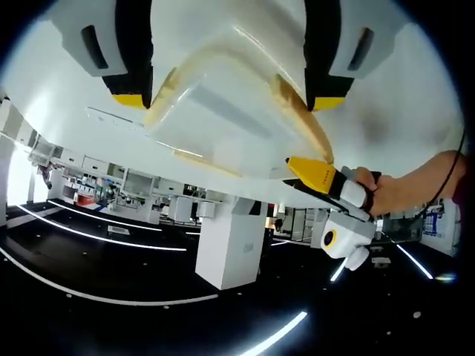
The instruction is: Snap each plastic latch of the storage box into its locked position after aligning the lid with the box until every specified latch is closed and the lid sits flush.
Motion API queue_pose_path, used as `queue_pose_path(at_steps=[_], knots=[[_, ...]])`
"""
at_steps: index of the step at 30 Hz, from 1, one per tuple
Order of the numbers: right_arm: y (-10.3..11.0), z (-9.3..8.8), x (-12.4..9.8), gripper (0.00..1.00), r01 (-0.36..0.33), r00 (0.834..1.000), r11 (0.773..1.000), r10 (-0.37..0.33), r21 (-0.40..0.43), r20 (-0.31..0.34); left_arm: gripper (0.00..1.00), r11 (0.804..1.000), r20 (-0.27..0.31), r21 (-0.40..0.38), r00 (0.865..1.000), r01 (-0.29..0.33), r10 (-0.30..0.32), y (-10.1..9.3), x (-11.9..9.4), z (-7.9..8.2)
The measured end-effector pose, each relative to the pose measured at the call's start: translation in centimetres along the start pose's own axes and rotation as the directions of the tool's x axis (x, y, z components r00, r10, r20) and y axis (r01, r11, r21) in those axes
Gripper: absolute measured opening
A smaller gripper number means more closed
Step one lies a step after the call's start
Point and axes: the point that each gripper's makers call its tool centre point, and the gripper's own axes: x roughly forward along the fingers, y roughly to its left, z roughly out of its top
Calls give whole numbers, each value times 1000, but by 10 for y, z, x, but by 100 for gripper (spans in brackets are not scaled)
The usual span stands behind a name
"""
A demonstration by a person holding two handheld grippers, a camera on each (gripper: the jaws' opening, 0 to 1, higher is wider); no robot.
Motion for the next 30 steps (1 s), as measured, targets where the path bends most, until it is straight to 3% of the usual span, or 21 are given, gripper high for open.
queue_pose_path(at_steps=[30], knots=[[0,0,-3,86,-6,1000,1000,6,-5,-19,77,1000,31,-5,1000,2,-2,1,1,-1]])
